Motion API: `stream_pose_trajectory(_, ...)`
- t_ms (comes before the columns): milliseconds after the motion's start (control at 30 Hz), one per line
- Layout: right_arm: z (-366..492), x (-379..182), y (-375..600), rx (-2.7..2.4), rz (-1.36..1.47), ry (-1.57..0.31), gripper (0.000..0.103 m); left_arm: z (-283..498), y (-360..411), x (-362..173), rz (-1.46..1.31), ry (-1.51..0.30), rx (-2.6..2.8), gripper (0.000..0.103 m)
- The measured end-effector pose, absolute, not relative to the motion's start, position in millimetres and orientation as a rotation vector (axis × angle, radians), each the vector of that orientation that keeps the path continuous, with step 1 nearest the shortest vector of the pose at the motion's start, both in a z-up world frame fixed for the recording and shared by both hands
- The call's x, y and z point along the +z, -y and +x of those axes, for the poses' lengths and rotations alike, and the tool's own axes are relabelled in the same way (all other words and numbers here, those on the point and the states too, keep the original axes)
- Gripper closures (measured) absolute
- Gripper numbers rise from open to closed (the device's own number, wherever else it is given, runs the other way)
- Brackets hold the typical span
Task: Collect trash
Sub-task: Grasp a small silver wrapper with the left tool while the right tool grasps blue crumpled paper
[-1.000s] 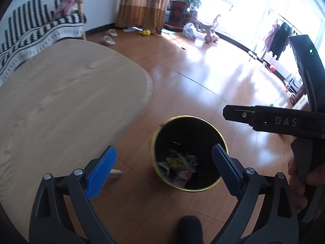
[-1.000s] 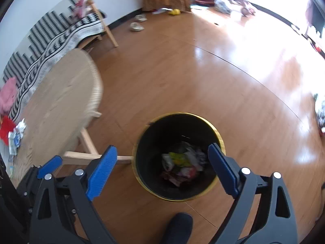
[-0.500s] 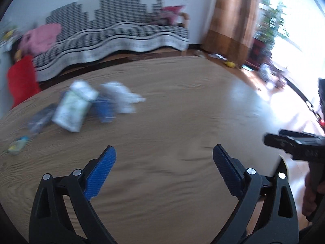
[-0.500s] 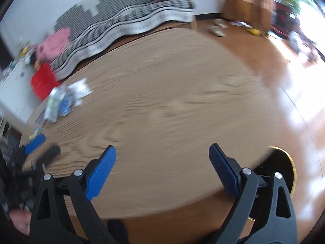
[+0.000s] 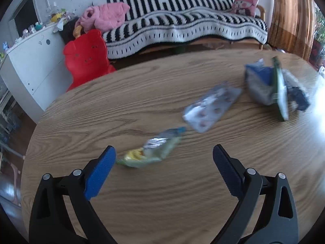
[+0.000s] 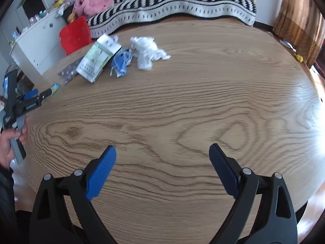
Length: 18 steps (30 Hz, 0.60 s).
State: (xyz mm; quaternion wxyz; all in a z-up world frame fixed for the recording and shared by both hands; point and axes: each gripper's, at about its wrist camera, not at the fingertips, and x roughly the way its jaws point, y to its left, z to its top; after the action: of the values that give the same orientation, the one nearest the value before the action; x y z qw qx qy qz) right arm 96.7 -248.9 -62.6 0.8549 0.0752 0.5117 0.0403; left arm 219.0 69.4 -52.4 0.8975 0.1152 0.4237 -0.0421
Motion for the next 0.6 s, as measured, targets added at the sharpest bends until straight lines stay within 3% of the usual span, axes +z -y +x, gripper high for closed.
stream_pose_trajectory(167, 108, -70, 238, 0.111, 0.139, -1.087, 0.013, 239, -76, -65, 0.204, -0.935, -0.144, 0.01)
stream_pose_trajectory(233, 112, -72, 236, 0.116, 0.137, -1.088, 0.014, 238, -71, -69, 0.233, -0.921, -0.146, 0.018)
stream_pose_trajectory(333, 121, -73, 232, 0.123, 0.139, -1.085, 0.014, 240, -77, -68, 0.221, -0.909, -0.137, 0.059)
stream_pose_trajectory(400, 128, -71, 228, 0.133, 0.138, -1.073, 0.014, 240, -84, -67, 0.208, -0.906, -0.093, 0.075)
stream_pose_trajectory(433, 132, -69, 225, 0.136, 0.14, -1.059, 0.015, 237, -86, -65, 0.193, -0.902, -0.084, 0.093)
stream_pose_trajectory(600, 164, -63, 210, 0.136, 0.137, -1.014, 0.023, 220, -95, -49, 0.11, -0.905, -0.028, 0.096)
